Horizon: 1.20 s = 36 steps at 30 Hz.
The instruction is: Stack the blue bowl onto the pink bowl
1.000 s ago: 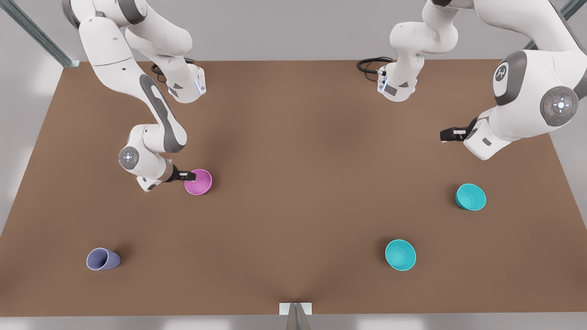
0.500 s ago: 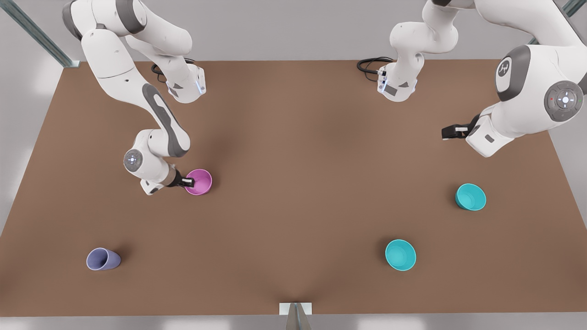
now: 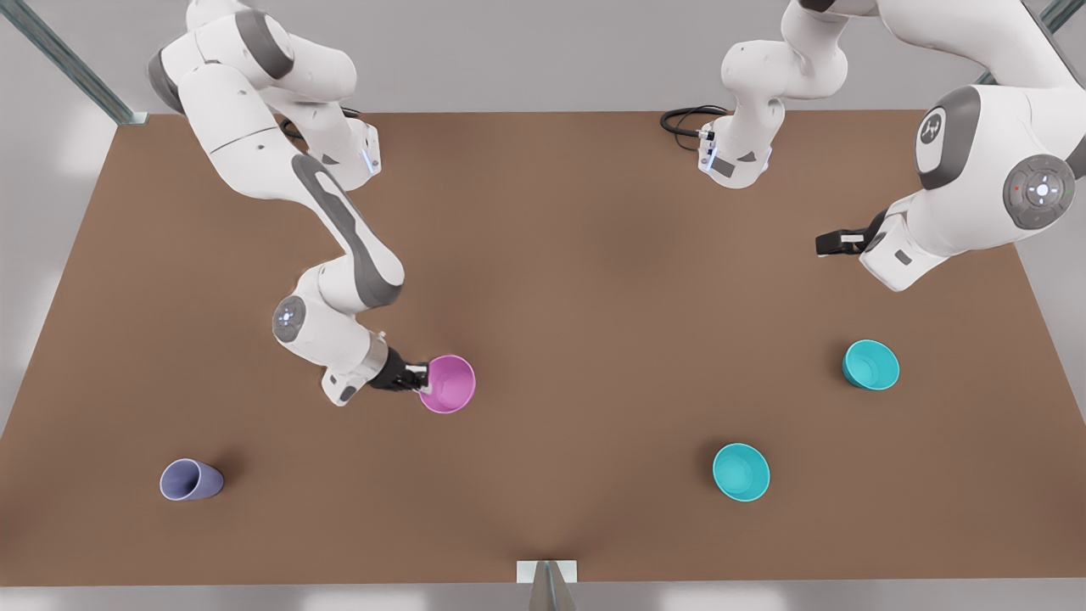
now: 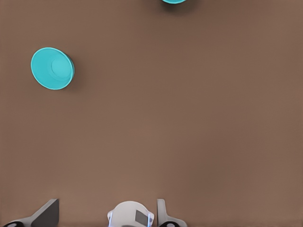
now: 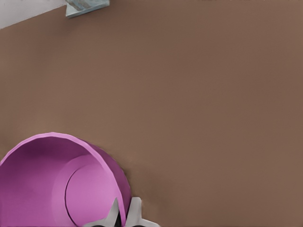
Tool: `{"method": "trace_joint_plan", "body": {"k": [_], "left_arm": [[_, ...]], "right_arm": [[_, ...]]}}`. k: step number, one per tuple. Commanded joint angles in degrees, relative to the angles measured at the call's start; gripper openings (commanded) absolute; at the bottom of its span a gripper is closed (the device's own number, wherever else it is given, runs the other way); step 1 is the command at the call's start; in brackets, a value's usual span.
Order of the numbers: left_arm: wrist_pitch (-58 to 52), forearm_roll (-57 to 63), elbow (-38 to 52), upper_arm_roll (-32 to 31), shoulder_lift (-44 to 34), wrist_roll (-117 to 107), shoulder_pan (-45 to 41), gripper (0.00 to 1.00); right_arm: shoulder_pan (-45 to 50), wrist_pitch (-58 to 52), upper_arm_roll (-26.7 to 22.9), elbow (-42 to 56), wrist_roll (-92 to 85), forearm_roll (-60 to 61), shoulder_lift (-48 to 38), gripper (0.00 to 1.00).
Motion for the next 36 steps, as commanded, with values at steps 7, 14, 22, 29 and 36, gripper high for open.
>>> {"method": "trace_joint_plan", "body": {"k": [7,14,22,29,36], "left_arm": [[0.3,-0.1,-0.2,-0.1,0.4,-0.3,-0.1,1.00],[10.2,-0.9,0.1,4.0,7.1,1.5,1.0,1.00],[36.4,-9.7,-1.2,11.5,24.1,46.2,21.7,1.00],[45.5,-15.5,-6.9,12.8,30.6,50.6,22.6,1.00],[45.6,-19.1,-10.7,12.8,32.5,50.5,22.6,1.00]], "right_arm": [[23.4,-0.8,-9.5,24.7,29.6,1.7,17.7,0.21],[30.5,-1.3,-14.0,28.1,32.9,0.8,23.4,0.21],[30.5,-1.0,-14.0,28.1,32.3,0.3,24.1,1.00],[11.0,-38.5,-14.1,43.0,32.1,2.5,20.0,1.00],[-5.1,-59.7,-19.7,28.7,-4.0,-20.6,-4.9,1.00]]}}
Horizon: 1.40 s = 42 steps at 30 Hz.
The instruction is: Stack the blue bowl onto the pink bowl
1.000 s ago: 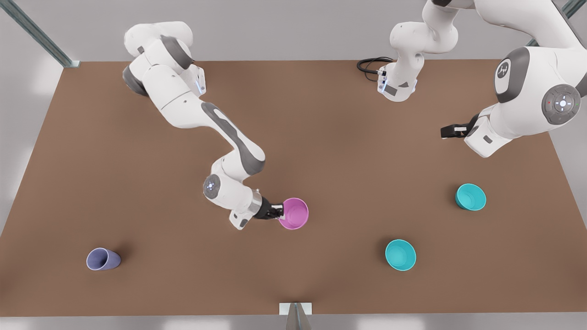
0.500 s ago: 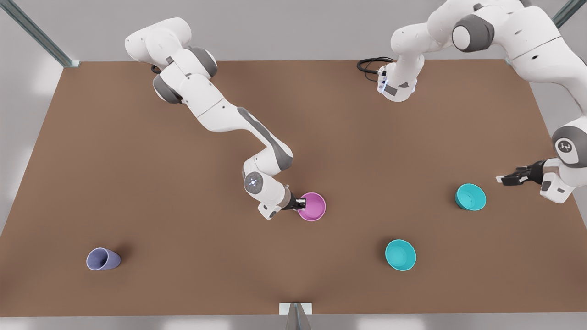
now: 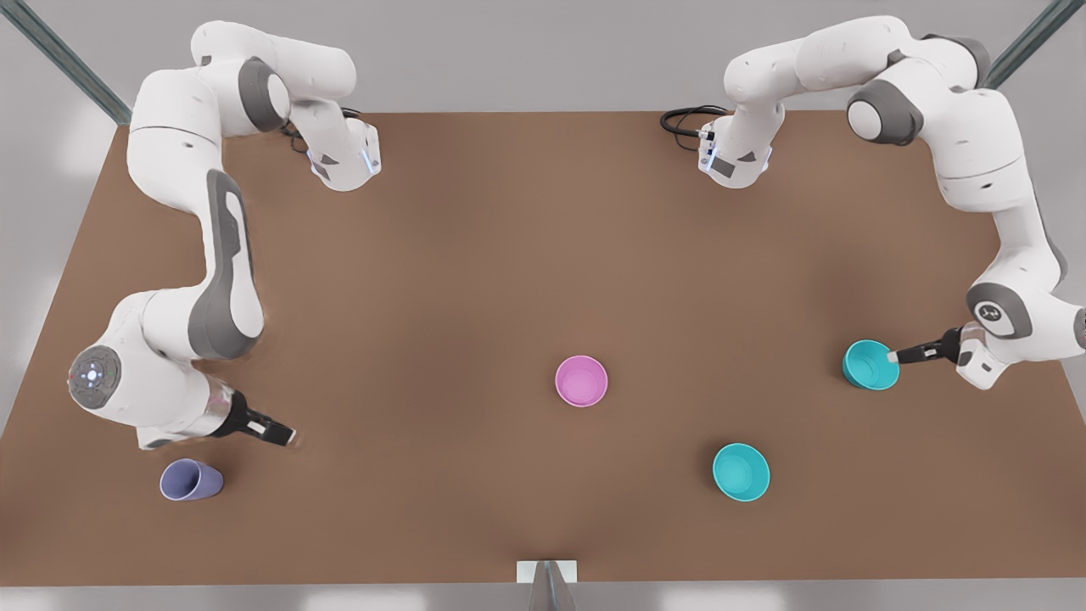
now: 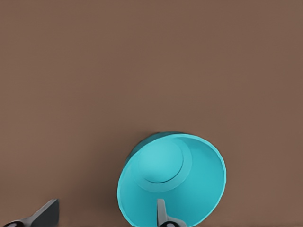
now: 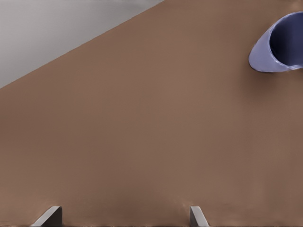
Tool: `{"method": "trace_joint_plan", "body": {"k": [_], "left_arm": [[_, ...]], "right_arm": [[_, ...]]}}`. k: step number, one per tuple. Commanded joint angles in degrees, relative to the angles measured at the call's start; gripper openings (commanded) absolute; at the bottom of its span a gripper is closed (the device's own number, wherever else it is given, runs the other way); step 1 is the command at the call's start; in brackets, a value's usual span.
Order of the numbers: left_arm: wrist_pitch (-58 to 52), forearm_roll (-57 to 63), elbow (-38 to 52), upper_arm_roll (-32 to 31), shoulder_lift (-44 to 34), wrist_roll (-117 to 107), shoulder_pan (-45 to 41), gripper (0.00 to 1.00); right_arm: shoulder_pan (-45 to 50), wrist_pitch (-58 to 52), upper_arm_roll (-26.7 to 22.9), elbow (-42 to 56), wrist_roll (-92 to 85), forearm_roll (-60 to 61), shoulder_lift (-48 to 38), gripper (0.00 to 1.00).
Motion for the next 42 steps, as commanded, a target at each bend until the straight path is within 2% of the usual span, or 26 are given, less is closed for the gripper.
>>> {"method": "trace_joint_plan", "body": {"k": [1,4,5,6,9,10,12,17,19,20,23,25,27,28,30,33,42], "left_arm": [[2.8,-0.9,0.1,0.0,0.7,17.7,0.0,1.00],[3.4,-1.9,0.0,0.0,2.7,17.6,0.0,1.00],[3.5,-1.9,0.0,0.0,3.2,17.6,-0.1,1.00],[3.5,-1.9,0.0,0.0,3.4,17.6,-0.1,0.98],[2.7,-1.9,-0.5,0.0,3.5,17.6,-0.3,0.44],[2.5,-1.8,-1.2,0.0,3.3,17.7,-0.4,0.33],[2.4,-1.8,-1.3,0.0,3.3,18.3,-0.4,0.21],[1.6,-1.9,-1.2,0.0,2.5,17.7,-1.3,0.21],[-0.9,-1.8,-1.2,0.0,-0.7,12.8,-3.0,0.21],[-2.4,-1.8,-1.2,0.0,-3.2,7.3,-6.2,0.21],[-4.9,-1.8,-0.9,-0.3,-8.2,-20.5,-22.7,0.21],[-5.6,-2.0,6.2,-1.0,-4.1,-39.0,-34.6,0.21],[-6.8,-1.6,12.7,-10.0,-0.2,-58.5,-36.1,0.21],[-6.0,-1.6,16.0,-12.2,2.4,-65.1,-37.5,0.21],[-5.0,-1.6,20.3,-12.2,5.7,-70.6,-41.5,0.21],[-2.1,-1.9,20.2,-12.2,6.8,-74.4,-43.3,0.21],[-2.4,-1.8,19.3,-12.5,7.4,-74.8,-45.3,0.21]], "right_arm": [[-2.8,-14.3,0.0,-7.9,-25.6,-6.3,-10.0,1.00],[-6.4,-3.4,0.0,-31.7,-26.6,-6.3,-29.9,1.00],[-6.3,0.2,0.0,-36.6,-26.5,-6.3,-33.4,1.00],[-6.2,-0.2,0.0,-36.4,-26.4,-6.2,-33.5,1.00],[-6.2,-1.5,0.0,-34.8,-26.0,-6.2,-33.3,1.00],[-6.2,-1.4,0.0,-34.2,-26.0,-6.2,-33.3,1.00],[-6.3,-1.2,0.0,-32.6,-26.4,-6.2,-32.5,1.00],[-6.3,-1.7,0.0,-32.7,-26.6,-6.1,-32.2,1.00],[-6.3,-1.7,0.0,-32.7,-26.6,-6.0,-32.1,1.00],[-6.4,-1.7,0.0,-32.7,-26.6,-5.9,-32.1,1.00],[-6.4,-1.6,0.0,-32.6,-27.9,-5.9,-31.7,1.00],[-6.3,-1.5,0.0,-32.6,-28.1,-6.0,-31.7,1.00],[-6.4,-1.5,0.0,-32.6,-28.1,-5.9,-31.7,1.00],[-6.4,-1.5,0.0,-32.5,-28.0,-6.0,-31.7,1.00],[-6.4,-1.5,0.0,-32.6,-28.1,-5.9,-31.7,1.00],[-6.4,-1.5,0.0,-32.6,-28.1,-5.9,-31.7,1.00],[-6.4,-1.5,-0.1,-32.6,-28.1,-5.9,-31.7,1.00]]}}
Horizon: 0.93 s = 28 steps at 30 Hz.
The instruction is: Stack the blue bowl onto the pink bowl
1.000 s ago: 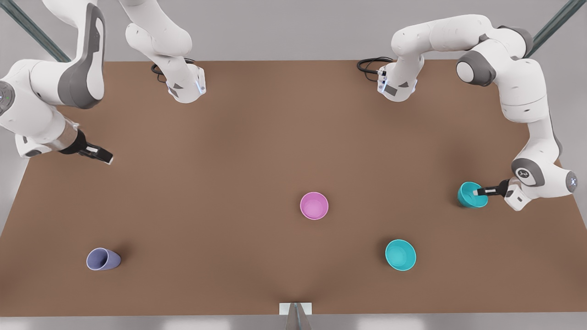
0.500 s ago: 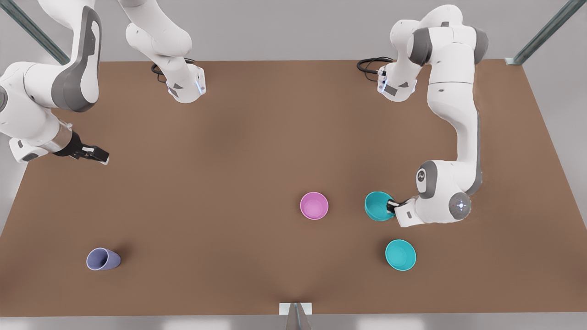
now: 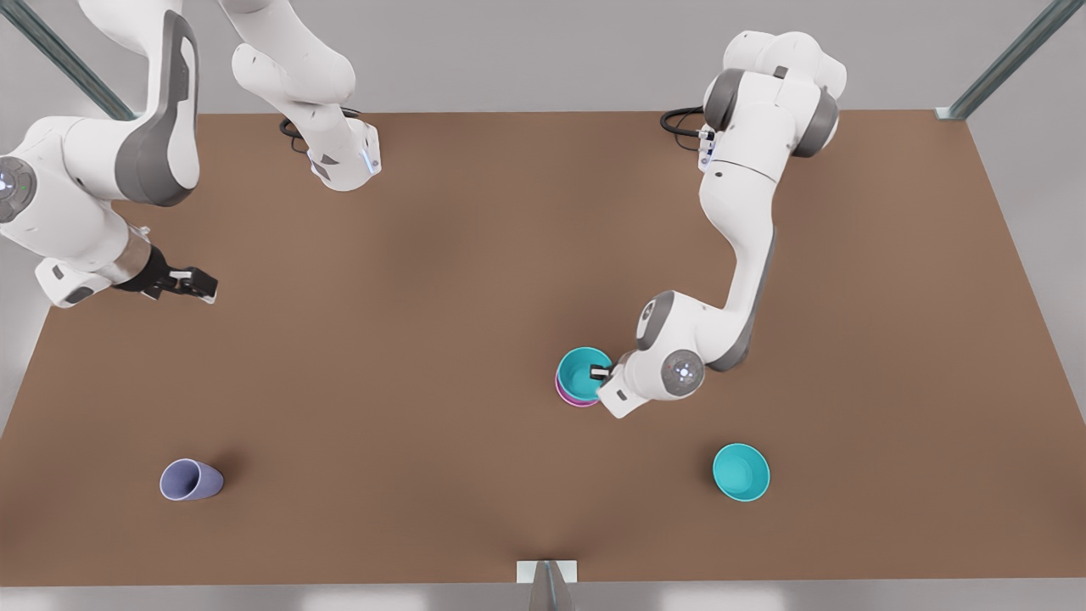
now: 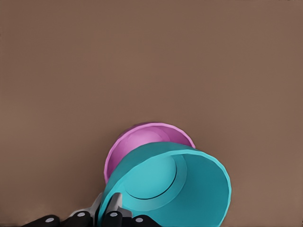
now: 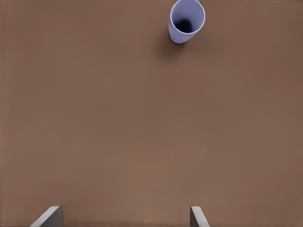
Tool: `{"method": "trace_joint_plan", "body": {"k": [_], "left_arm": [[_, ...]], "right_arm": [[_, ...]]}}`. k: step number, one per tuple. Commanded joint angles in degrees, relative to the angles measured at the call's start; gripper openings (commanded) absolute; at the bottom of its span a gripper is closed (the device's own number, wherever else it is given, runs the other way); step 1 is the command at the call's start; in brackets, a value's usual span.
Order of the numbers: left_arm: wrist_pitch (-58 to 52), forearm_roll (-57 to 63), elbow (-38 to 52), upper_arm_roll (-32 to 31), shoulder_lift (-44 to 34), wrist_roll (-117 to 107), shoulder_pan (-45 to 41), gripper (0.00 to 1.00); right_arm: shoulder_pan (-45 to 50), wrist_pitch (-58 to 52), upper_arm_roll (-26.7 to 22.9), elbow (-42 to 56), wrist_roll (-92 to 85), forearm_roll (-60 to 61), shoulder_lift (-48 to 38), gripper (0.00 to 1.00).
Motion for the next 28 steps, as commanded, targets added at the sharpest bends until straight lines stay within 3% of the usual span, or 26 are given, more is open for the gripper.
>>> {"method": "trace_joint_plan", "body": {"k": [1,12,13,16,17,18,19,21,22,23,24,28], "left_arm": [[-0.2,-0.2,-0.1,-0.1,-0.1,-30.9,-0.1,0.21],[-0.5,-0.3,-0.1,-1.0,0.9,-31.6,-0.1,0.21],[-0.3,-0.3,-0.1,-1.3,0.9,-31.1,-0.1,1.00],[-2.9,0.3,0.7,-0.6,-1.4,-31.0,0.2,1.00],[-10.3,1.5,0.7,3.4,-6.1,-28.9,0.9,1.00],[-26.0,4.4,0.8,13.2,-13.6,-16.9,0.9,1.00],[-33.8,9.2,3.2,19.8,-20.1,-5.8,0.9,1.00],[-43.5,15.8,10.0,21.1,-23.3,7.7,1.0,1.00],[-42.5,15.5,7.7,17.4,-28.4,8.2,5.7,1.00],[-38.5,19.2,3.4,5.2,-33.5,8.5,13.7,1.00],[-36.9,20.9,0.6,-2.0,-36.5,8.6,20.1,1.00],[-37.1,20.9,-0.5,-2.2,-37.1,8.6,20.4,1.00]], "right_arm": [[0.0,0.0,0.0,0.0,-3.1,0.0,-0.1,1.00],[0.0,0.0,0.0,0.0,-3.1,0.0,0.0,1.00],[0.0,0.0,0.0,0.0,-3.1,0.0,0.0,1.00],[0.0,0.0,0.0,0.0,-3.2,0.0,0.0,1.00],[0.0,0.1,0.0,0.0,-3.2,0.0,0.0,1.00],[0.0,0.1,0.0,0.0,-3.2,0.0,0.2,1.00],[0.0,0.1,0.0,0.0,-3.2,0.0,0.1,1.00],[0.0,0.1,0.0,0.0,-3.2,0.0,0.2,1.00],[0.0,0.1,0.0,0.0,-3.2,0.0,0.1,1.00],[0.0,0.2,0.0,0.1,-3.2,0.0,0.2,1.00],[0.0,0.2,0.0,0.0,-3.2,0.0,0.2,1.00],[0.0,0.3,0.0,0.1,-3.4,0.0,0.3,1.00]]}}
